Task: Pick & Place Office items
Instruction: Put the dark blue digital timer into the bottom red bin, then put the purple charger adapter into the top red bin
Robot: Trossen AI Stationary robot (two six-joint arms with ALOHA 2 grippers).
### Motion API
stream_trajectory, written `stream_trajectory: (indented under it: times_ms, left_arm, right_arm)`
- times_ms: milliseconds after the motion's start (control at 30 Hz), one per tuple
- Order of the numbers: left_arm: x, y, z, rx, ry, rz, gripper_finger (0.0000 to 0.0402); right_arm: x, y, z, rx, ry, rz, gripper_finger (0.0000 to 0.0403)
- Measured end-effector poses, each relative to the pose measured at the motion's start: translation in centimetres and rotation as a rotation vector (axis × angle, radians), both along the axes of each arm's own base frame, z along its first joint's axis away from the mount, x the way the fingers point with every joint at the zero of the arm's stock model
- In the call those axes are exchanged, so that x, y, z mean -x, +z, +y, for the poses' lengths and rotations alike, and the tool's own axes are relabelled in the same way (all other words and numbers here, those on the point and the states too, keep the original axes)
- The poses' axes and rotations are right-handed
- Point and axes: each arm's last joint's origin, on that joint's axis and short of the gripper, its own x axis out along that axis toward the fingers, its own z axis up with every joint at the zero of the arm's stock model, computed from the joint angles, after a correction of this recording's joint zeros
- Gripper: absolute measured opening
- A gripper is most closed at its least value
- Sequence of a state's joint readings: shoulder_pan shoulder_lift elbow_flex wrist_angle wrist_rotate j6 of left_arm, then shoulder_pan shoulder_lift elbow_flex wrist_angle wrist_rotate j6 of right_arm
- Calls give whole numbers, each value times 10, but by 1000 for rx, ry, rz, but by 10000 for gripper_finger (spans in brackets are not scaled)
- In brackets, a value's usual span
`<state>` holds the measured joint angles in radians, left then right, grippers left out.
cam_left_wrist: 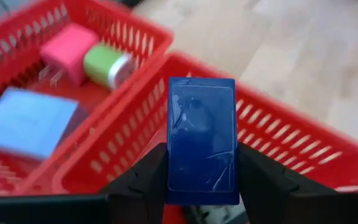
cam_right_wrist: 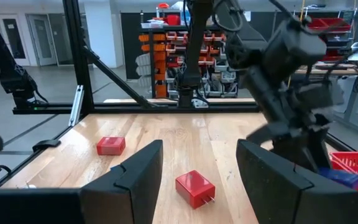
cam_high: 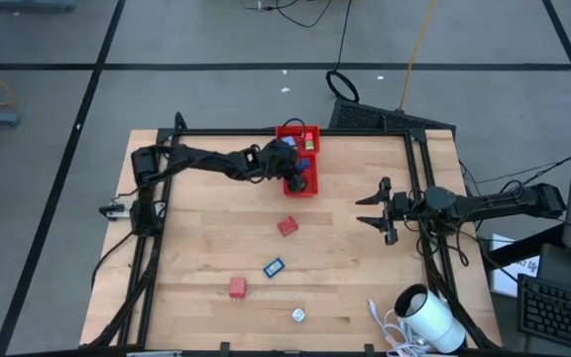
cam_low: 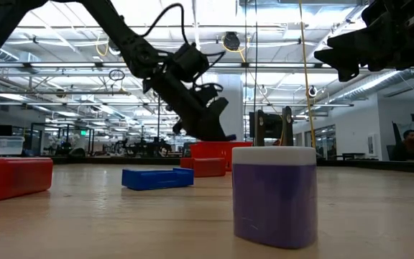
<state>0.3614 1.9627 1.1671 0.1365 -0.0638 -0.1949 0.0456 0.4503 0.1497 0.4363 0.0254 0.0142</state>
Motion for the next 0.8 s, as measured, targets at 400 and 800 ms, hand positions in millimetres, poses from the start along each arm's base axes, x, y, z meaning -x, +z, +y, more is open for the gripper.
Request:
stream_trajectory:
  times_ms: [400,800]
  left_arm:
    - [0,-16,8,42,31,8,157]
    - [-1,-16,7,52,40,-2,201]
  right_arm:
    - [0,0,0,0,0,0,196]
    - [0,0,0,0,0,-1,196]
